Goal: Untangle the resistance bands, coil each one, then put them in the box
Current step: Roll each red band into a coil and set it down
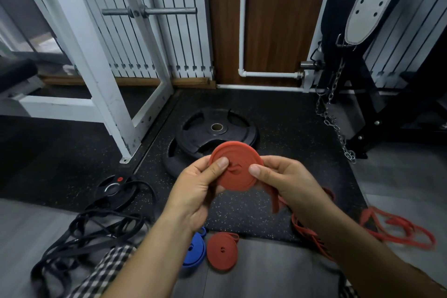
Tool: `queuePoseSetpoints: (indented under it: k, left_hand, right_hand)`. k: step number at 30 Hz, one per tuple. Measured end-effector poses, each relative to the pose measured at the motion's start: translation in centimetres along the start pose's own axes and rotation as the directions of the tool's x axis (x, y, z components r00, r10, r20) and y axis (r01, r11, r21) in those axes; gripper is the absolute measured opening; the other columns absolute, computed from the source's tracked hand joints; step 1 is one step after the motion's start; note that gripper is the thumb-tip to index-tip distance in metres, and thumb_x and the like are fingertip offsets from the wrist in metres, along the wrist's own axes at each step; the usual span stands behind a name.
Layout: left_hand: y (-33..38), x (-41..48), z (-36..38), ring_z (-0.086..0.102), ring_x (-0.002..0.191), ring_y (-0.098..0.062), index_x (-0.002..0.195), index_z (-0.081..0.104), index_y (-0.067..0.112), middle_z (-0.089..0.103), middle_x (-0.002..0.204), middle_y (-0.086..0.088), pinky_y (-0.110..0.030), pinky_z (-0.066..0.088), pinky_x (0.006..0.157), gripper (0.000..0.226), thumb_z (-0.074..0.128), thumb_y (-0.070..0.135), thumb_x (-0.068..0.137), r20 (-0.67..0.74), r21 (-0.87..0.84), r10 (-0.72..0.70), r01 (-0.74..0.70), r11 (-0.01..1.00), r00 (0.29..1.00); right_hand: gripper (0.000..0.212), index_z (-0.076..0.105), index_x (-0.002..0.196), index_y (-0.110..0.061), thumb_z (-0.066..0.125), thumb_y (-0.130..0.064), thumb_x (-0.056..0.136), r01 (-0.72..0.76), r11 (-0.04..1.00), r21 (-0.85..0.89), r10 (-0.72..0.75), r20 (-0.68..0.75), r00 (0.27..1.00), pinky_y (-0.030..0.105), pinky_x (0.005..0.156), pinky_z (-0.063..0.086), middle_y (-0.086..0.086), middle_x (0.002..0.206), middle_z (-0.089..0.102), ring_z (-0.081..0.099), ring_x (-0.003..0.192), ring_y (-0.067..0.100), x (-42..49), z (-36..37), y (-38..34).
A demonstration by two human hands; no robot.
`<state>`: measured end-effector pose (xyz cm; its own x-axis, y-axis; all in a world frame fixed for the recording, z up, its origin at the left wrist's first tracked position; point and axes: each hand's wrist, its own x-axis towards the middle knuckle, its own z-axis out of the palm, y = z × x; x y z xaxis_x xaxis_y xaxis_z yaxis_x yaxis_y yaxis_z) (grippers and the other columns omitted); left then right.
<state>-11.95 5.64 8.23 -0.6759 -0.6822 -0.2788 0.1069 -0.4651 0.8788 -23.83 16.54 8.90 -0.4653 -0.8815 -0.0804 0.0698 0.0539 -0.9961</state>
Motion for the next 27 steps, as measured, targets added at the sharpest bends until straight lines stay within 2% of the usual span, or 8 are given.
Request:
queuePoseSetpoints:
  k: [4,6,10,14,18,21,25,27]
  left_hand:
    - [0.2,-0.2,-0.3,0.065,0.078,-0.017,0.090,0.068,0.013,0.073,0.082,-0.004,-0.034,0.045,0.077,0.032,0.067,0.024,0.061,0.030,0.109,0.016,-0.019,0.994,0.999]
    - [0.4,-0.3,-0.4,0.065,0.083,-0.019,0.096,0.068,0.017,0.072,0.088,-0.005,-0.036,0.045,0.079,0.036,0.065,0.032,0.063,0.065,0.166,0.011,-0.022,0.986,0.998]
    - [0.4,-0.2,-0.7,0.065,0.080,-0.021,0.089,0.070,0.015,0.072,0.087,-0.009,-0.039,0.050,0.079,0.033,0.062,0.037,0.066,0.036,0.182,-0.034,0.027,0.983,0.999]
    - [1.1,-0.4,-1.4,0.068,0.082,-0.022,0.094,0.070,0.009,0.071,0.091,-0.014,-0.037,0.056,0.077,0.035,0.061,0.031,0.069,0.136,0.205,-0.130,0.101,0.974,0.982]
    - [0.9,-0.6,-1.2,0.066,0.080,-0.017,0.098,0.070,0.014,0.072,0.090,-0.008,-0.030,0.053,0.075,0.034,0.066,0.028,0.066,0.173,0.364,-0.061,-0.006,0.931,0.983]
    - [0.4,-0.4,-0.7,0.067,0.069,-0.013,0.088,0.069,0.011,0.073,0.076,-0.004,-0.021,0.054,0.061,0.027,0.068,0.020,0.062,0.152,0.342,-0.002,-0.050,0.938,0.988]
    - [0.7,0.0,-0.7,0.067,0.069,-0.013,0.089,0.068,0.008,0.073,0.078,-0.006,-0.021,0.055,0.061,0.028,0.066,0.017,0.063,0.133,0.198,0.058,-0.084,0.977,0.989]
    - [1.0,0.1,-0.9,0.067,0.069,-0.013,0.090,0.067,0.009,0.073,0.077,-0.005,-0.022,0.056,0.062,0.029,0.066,0.018,0.063,0.081,0.145,0.081,-0.092,0.985,0.993]
  right_hand:
    - [0.010,0.070,0.089,-0.018,0.065,-0.018,0.080,-0.026,0.997,-0.079,0.024,-0.021,0.999,0.020,0.069,0.051,0.000,0.075,0.073,0.062,0.070,0.010,0.4,-0.4,0.1]
    - [0.009,0.070,0.087,-0.018,0.066,-0.014,0.080,-0.020,0.994,-0.110,0.020,0.000,1.000,0.018,0.066,0.050,-0.002,0.072,0.073,0.062,0.067,0.005,0.4,-0.8,-0.1]
    - [0.010,0.069,0.084,-0.022,0.067,-0.014,0.079,0.006,0.978,-0.208,0.009,0.072,0.997,0.010,0.059,0.047,-0.011,0.064,0.070,0.062,0.060,-0.004,0.2,-1.0,-0.8]
    - [0.011,0.070,0.088,-0.018,0.068,-0.012,0.079,-0.037,0.976,-0.216,0.061,0.109,0.992,0.011,0.049,0.049,-0.006,0.068,0.071,0.068,0.069,0.006,0.0,-1.5,-1.2]
    - [0.012,0.070,0.092,-0.012,0.067,-0.010,0.081,-0.043,0.959,-0.281,0.083,0.130,0.988,0.009,0.045,0.046,-0.005,0.062,0.068,0.065,0.056,0.002,-0.1,-1.3,-1.0]
    - [0.013,0.070,0.088,-0.017,0.070,-0.014,0.076,0.000,0.964,-0.267,0.029,0.106,0.994,0.015,0.060,0.054,-0.002,0.073,0.073,0.070,0.069,0.007,0.1,-1.1,-0.8]
    - [0.033,0.066,0.095,-0.019,0.072,-0.024,0.063,0.015,0.990,-0.143,0.000,0.105,0.994,0.020,0.076,0.055,-0.001,0.086,0.075,0.071,0.084,0.013,0.5,-1.3,-0.8]
    - [0.029,0.063,0.097,-0.023,0.074,-0.021,0.069,0.032,0.971,-0.235,-0.012,0.086,0.996,0.022,0.080,0.053,-0.003,0.089,0.073,0.069,0.087,0.010,0.5,-1.4,-0.5]
